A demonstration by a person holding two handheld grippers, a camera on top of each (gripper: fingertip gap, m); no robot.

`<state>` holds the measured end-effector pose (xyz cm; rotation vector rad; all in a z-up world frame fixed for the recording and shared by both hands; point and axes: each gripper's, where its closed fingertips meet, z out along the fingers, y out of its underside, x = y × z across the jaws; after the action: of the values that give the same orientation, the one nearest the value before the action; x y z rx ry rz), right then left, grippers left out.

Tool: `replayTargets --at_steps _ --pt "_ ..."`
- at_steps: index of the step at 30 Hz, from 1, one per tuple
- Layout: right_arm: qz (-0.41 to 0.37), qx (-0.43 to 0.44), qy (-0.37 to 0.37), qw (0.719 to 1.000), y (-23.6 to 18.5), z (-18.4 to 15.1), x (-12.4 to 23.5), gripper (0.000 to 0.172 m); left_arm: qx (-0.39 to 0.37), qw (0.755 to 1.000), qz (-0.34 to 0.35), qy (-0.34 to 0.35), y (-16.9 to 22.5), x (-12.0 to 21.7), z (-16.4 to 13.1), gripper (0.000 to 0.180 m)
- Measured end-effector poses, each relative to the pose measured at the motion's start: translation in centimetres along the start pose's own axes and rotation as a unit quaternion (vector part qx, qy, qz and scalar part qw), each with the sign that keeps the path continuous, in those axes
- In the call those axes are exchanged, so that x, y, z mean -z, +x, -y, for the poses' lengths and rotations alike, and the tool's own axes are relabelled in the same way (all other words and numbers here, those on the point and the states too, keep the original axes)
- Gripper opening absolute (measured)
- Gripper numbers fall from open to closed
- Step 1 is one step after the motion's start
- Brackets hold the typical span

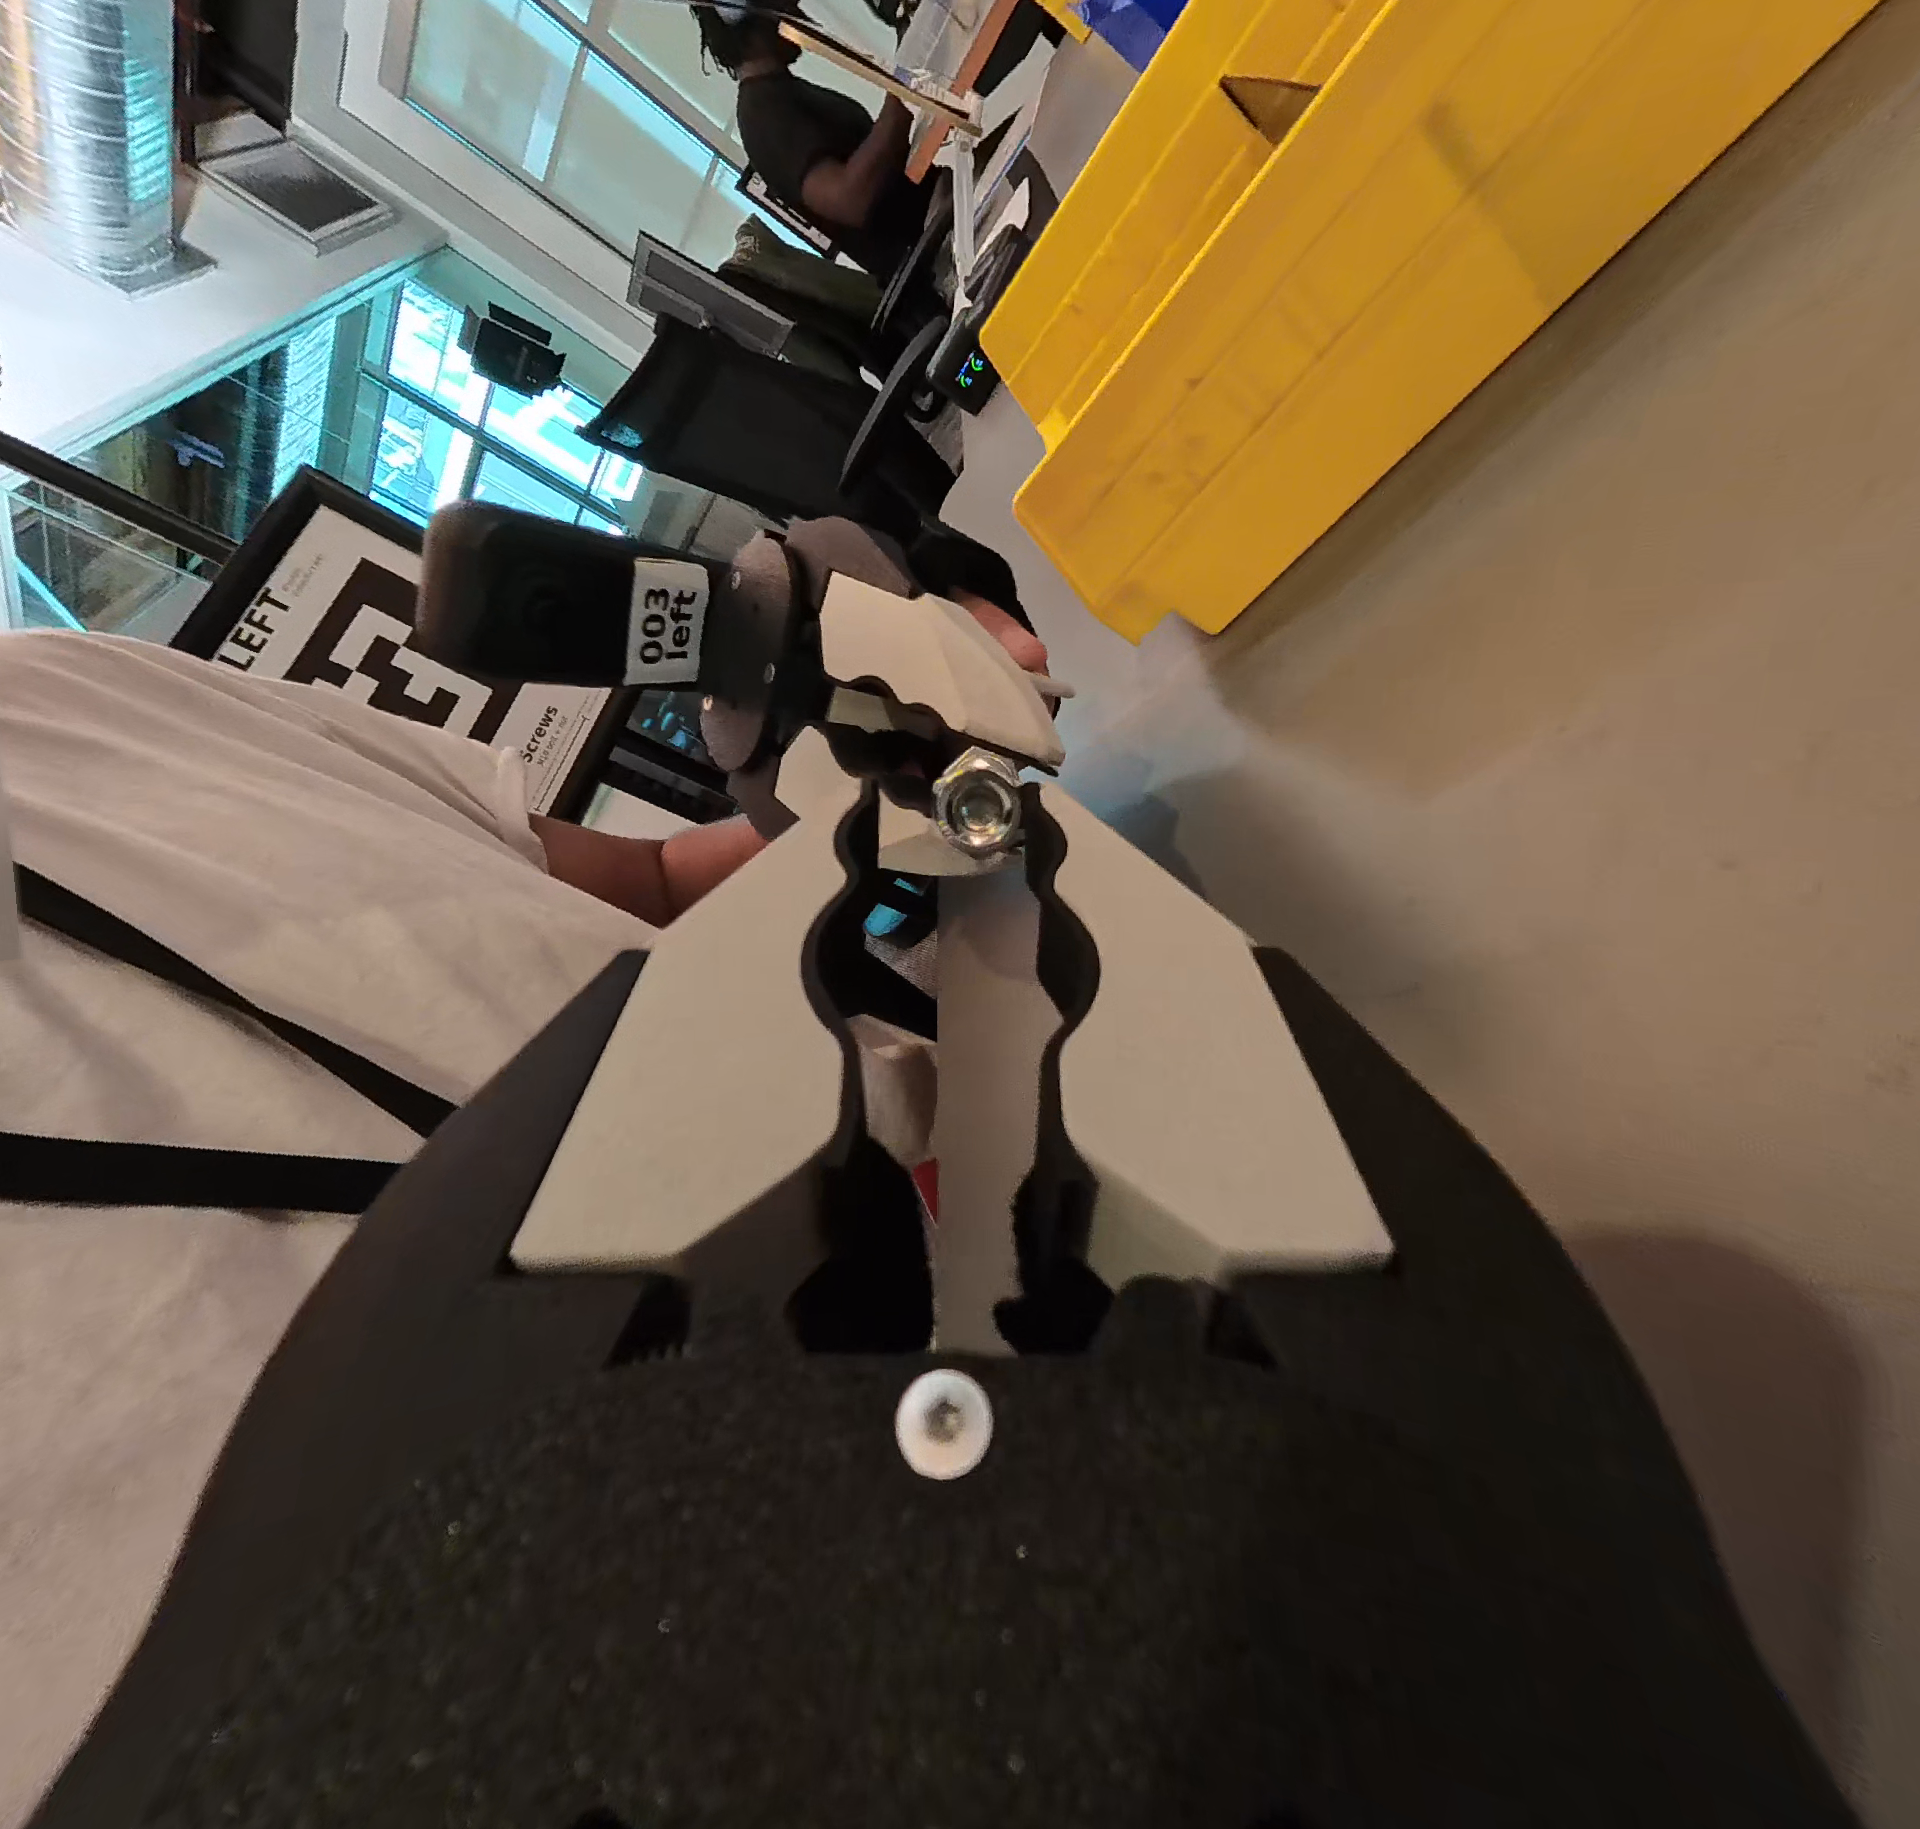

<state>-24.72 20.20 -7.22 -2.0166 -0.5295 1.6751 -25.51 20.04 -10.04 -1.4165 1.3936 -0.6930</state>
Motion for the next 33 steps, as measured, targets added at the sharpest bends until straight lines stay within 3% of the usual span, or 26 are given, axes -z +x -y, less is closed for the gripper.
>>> replayTargets --at_steps 14,18,25,28,31,33 --pt "0.002 0.015 -0.005 1.000 -0.4 0.1 0.0 0.030 0.007 1.000 0.001 0.009 -0.1 0.1 0.3 0.018" --pt "-0.012 0.024 -0.020 0.999 0.2 -0.6 0.0 0.017 0.009 1.000 0.000 0.004 -0.1 0.0 0.1 0.018" --pt "-0.081 0.134 -0.045 0.987 2.3 -0.9 0.3 0.017 0.003 1.000 0.002 -0.024 0.1 -0.5 -0.9 0.018" --pt "-0.128 0.255 -0.083 0.955 2.7 -1.0 0.6 0.017 0.011 1.000 0.005 -0.024 -0.2 -0.5 -0.9 0.018" --pt "-0.191 0.417 -0.168 0.873 4.0 -2.0 1.2 0.017 0.022 0.999 0.011 -0.029 -0.6 -0.4 -1.2 0.018" --pt "-0.226 0.477 -0.241 0.814 5.7 -3.8 1.5 0.017 0.026 0.999 0.016 -0.035 -0.8 -0.4 -1.5 0.018"
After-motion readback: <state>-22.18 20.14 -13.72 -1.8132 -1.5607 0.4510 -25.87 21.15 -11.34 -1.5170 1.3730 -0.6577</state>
